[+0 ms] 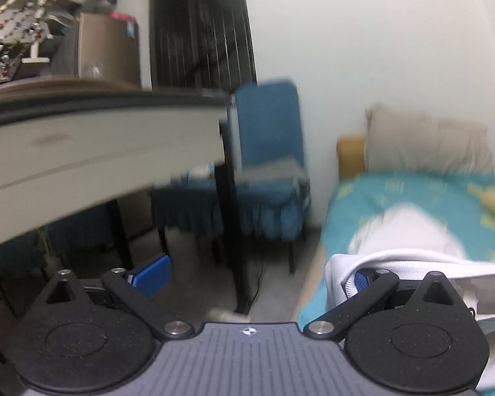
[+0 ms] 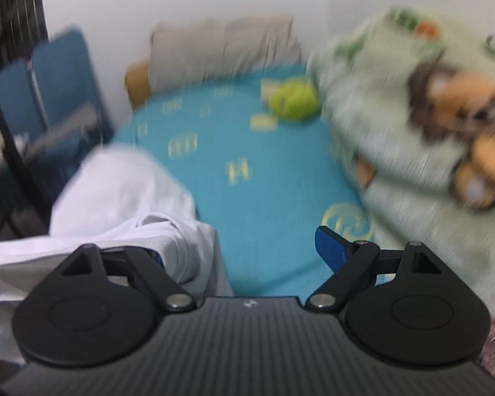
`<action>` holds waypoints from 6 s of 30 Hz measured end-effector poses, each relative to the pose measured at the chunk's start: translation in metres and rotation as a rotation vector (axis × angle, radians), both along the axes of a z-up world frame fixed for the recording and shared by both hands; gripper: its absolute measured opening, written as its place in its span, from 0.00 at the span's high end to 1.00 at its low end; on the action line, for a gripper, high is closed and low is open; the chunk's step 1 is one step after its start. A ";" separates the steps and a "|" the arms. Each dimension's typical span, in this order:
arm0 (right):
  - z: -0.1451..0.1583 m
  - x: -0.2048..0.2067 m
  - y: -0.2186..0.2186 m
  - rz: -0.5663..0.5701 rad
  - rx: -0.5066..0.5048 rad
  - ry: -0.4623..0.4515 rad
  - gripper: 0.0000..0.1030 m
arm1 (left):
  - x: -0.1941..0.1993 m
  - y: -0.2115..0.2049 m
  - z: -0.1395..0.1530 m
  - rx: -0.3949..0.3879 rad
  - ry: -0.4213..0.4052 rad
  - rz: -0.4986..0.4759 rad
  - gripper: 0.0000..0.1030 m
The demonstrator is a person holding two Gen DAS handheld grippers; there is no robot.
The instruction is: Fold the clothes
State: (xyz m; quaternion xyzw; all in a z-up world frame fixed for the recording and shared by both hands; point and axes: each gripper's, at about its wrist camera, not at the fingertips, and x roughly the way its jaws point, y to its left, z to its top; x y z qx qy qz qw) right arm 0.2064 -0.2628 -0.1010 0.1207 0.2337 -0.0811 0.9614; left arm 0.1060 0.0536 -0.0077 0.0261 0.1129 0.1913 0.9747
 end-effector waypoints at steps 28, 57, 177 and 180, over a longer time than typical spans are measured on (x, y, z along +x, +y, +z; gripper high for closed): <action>0.420 -0.229 -0.029 0.087 -0.038 -0.694 0.15 | -0.221 -0.040 0.473 0.097 -0.579 -0.153 0.00; 0.080 0.310 -0.052 0.084 -0.088 -0.078 0.17 | 0.418 -0.055 0.060 -0.033 0.103 -0.182 0.00; -0.027 0.084 -0.031 0.179 0.184 0.071 0.15 | 0.214 0.125 -0.051 -0.581 0.783 -0.180 0.44; -0.019 0.071 -0.031 0.172 0.168 0.053 0.15 | 0.156 0.106 -0.043 -0.612 0.844 -0.248 0.43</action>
